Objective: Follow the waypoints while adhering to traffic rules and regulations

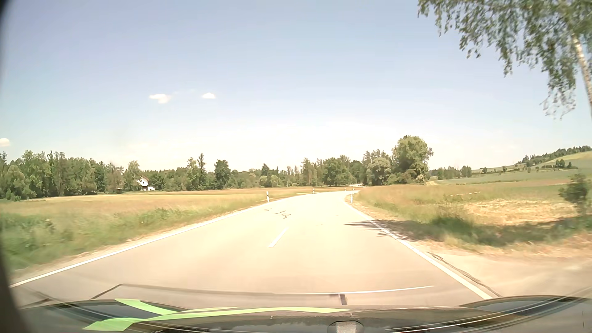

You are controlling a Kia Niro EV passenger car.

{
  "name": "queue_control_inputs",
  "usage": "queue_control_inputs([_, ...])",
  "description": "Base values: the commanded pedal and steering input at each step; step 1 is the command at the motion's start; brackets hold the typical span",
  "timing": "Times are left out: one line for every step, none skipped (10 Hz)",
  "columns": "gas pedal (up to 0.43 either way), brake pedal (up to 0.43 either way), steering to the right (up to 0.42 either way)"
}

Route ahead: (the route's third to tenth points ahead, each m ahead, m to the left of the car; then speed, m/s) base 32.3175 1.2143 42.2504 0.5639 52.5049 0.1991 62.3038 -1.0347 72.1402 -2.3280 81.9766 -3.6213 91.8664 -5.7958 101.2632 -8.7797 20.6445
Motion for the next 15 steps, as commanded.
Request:
queue_control_inputs([0.150,0.000,-0.001])
queue_control_inputs([0.118,0.000,0.000])
queue_control_inputs([0.118,0.000,0.005])
queue_control_inputs([0.118,0.000,0.005])
queue_control_inputs([0.130,0.000,0.004])
queue_control_inputs([0.138,0.000,0.005])
queue_control_inputs([0.150,0.000,0.007])
queue_control_inputs([0.150,0.000,0.008])
queue_control_inputs([0.067,0.000,0.008])
queue_control_inputs([0.000,0.000,0.008])
queue_control_inputs([0.000,0.000,0.008])
queue_control_inputs([0.000,0.000,0.008])
queue_control_inputs([0.000,0.000,0.008])
queue_control_inputs([0.067,0.000,0.008])
queue_control_inputs([0.079,0.000,0.007])
